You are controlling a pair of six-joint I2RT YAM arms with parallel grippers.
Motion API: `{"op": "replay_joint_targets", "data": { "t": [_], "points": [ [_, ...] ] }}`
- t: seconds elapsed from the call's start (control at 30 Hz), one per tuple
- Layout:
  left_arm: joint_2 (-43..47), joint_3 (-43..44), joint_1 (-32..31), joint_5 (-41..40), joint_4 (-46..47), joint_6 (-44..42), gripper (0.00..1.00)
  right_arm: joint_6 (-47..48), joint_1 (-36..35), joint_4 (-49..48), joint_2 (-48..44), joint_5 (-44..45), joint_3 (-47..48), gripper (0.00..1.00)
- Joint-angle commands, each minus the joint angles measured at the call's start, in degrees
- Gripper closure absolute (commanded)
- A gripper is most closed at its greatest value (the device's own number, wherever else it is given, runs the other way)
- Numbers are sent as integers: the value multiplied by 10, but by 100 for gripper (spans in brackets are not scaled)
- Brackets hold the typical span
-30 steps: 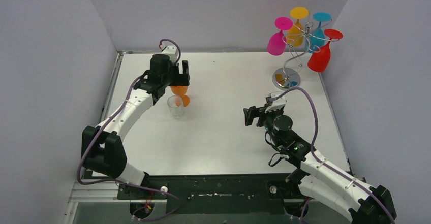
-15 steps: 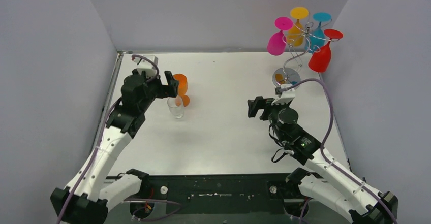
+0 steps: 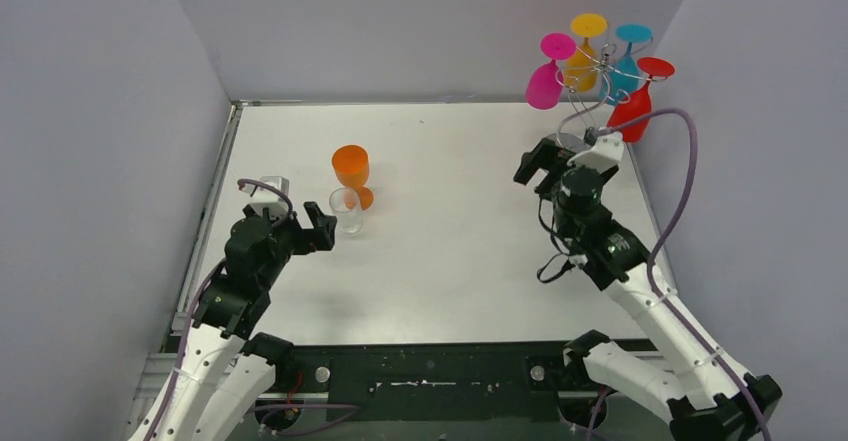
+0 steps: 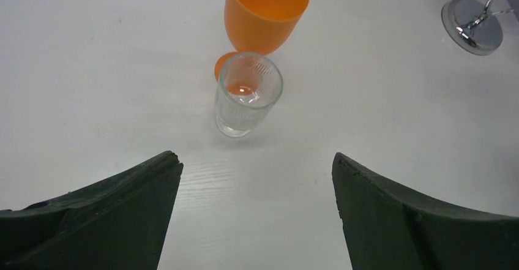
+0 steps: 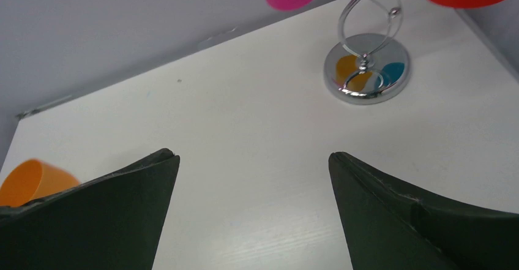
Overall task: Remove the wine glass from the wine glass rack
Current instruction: Adjust the wine rack at the center of the board.
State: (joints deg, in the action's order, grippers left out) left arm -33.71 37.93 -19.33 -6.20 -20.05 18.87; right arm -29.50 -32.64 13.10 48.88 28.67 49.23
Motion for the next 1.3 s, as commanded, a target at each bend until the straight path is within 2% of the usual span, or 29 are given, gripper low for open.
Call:
{"op": "replay_joint_targets", "data": {
  "t": [0.0,0.1,0.13,0.23,0.43,0.5,0.6,0.73,0.83,1.27],
  "points": [
    [24,-7,2,-3,-11,25,9,-9,146,75,70,-104,110,0],
    [32,-13,3,-27,-7,26,9,-12,234,66,91,-243,150,1],
    [32,-12,3,-26,-8,25,9,-16,253,68,97,-261,163,1],
    [28,-13,3,-12,-8,25,9,-23,303,80,113,-265,208,1],
    [23,-11,3,6,-4,24,9,-10,368,85,157,-196,281,0],
    [25,-12,3,9,-4,23,10,-4,400,79,173,-218,304,0],
    [31,-12,3,8,-3,23,9,9,445,82,216,-312,352,0],
    [32,-12,3,7,-3,22,10,42,457,116,289,-405,429,0],
    [33,-13,3,11,-2,22,9,57,457,114,312,-442,449,0],
    [30,-14,3,14,1,20,9,64,457,144,362,-456,484,0]
  ]
}}
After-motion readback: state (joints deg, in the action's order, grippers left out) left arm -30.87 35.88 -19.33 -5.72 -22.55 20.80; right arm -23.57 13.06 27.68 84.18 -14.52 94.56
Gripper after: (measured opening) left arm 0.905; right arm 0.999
